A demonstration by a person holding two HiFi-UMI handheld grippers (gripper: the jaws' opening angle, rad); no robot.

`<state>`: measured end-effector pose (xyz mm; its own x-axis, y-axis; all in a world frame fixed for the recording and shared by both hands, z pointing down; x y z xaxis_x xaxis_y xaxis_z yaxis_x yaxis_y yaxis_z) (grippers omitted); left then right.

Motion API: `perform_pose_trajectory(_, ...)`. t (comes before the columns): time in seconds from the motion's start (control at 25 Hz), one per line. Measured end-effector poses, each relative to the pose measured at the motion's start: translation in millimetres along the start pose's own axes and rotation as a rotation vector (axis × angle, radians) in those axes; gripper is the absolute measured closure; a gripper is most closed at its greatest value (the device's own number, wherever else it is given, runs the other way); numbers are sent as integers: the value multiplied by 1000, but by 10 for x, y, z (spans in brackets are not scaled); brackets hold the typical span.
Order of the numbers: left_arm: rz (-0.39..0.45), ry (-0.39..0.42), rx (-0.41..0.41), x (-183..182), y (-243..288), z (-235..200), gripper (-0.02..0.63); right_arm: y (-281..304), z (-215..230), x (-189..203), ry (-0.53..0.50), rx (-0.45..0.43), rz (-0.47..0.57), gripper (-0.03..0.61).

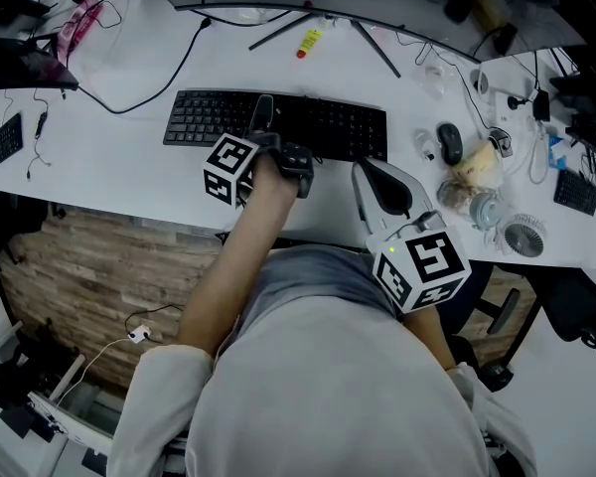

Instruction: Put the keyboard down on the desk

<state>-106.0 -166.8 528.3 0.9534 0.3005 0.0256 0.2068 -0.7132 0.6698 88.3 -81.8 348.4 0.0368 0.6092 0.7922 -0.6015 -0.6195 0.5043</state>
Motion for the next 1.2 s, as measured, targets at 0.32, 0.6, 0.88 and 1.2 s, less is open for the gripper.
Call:
perform_pose_trajectory(0.32, -4, -16, -17, -4, -30, -40, 614, -6, -1, 2, 2, 1, 5, 583)
perform_pose_trajectory(0.6, -23, -23, -30, 18, -64, -72, 614, -16, -15, 1, -1, -3, 11, 583)
perform_pose_trajectory(0.88, -54, -32, -30, 33, -106, -71, 614, -33, -24, -4, -3, -4, 17, 583)
perform_pose_trajectory(1.2, -61, -37, -38, 21, -175, -102, 614, -39, -48, -6, -5, -10, 26, 583)
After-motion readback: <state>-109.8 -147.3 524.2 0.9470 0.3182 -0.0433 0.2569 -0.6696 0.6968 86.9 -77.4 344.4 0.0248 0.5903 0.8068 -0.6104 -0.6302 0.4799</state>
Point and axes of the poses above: the fingertips, and each gripper's own axes: y forward along the fingers, z to its right, x out of its underside, the point moved 7 cm from there along -y, backward along the fingers, and after that the axes turned 9 degrees about -x, right-handed, at the moved point
